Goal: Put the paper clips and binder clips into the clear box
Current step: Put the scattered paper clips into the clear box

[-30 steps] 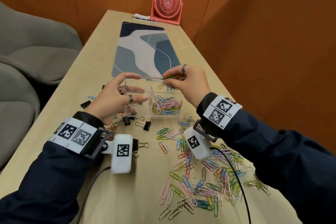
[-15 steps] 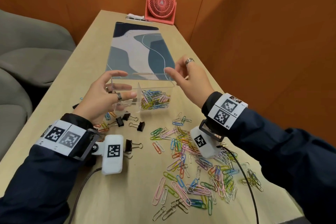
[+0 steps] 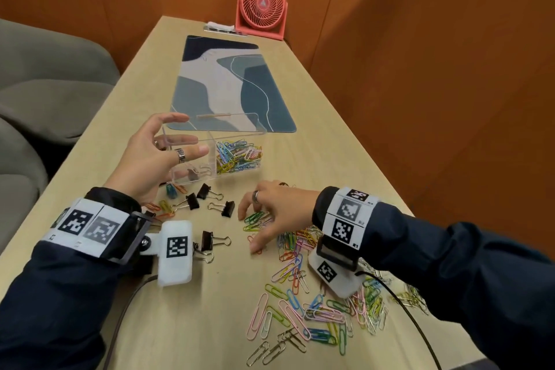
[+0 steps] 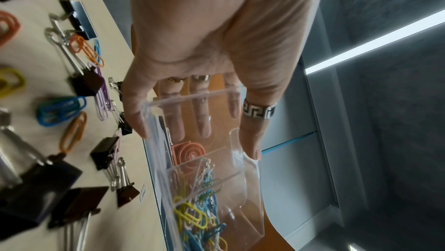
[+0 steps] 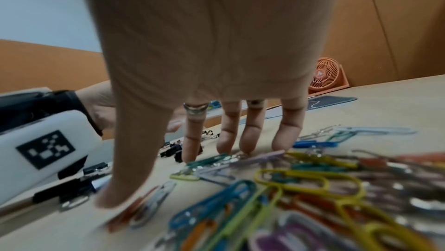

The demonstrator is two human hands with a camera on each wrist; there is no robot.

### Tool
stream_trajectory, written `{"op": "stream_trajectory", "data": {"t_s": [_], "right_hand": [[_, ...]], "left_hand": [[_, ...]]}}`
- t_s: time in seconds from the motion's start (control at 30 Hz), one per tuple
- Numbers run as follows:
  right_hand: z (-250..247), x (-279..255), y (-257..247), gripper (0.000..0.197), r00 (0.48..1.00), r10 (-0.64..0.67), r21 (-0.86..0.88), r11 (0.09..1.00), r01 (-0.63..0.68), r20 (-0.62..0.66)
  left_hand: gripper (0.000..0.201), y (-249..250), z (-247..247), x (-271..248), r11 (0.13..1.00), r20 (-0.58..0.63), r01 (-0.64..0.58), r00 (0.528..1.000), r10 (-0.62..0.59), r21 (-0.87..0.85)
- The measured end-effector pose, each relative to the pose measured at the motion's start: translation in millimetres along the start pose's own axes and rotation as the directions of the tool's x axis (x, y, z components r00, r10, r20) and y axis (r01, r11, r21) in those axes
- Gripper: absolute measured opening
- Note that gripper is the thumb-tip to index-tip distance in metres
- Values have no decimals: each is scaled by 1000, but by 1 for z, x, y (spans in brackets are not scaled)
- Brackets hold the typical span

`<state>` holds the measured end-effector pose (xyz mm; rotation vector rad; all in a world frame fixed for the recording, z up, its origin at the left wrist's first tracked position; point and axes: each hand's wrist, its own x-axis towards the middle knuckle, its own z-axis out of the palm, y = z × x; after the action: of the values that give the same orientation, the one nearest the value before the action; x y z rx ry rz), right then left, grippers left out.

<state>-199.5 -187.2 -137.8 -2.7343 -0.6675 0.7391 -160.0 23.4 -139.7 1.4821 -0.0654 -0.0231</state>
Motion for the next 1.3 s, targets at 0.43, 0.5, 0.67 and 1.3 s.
{"op": "stream_trajectory", "data": {"t_s": [0.43, 0.5, 0.67, 1.3], "right_hand": [[0, -10, 23, 23, 995, 79, 152, 986, -68, -65], [0, -10, 23, 21, 994, 79, 149, 987, -67, -72], [-3, -12, 26, 19, 989, 74, 150, 987, -54, -129], [-82, 16, -11, 15, 797, 19, 152, 984, 92, -604]], "left_hand": [[54, 3, 4, -5, 1000, 36, 23, 999, -23, 10], [54, 3, 5, -5, 1000, 43, 19, 999, -19, 14], [55, 7, 5, -7, 1000, 42, 15, 999, -15, 6], [62, 6, 11, -9, 996, 135, 32, 990, -43, 83]]}}
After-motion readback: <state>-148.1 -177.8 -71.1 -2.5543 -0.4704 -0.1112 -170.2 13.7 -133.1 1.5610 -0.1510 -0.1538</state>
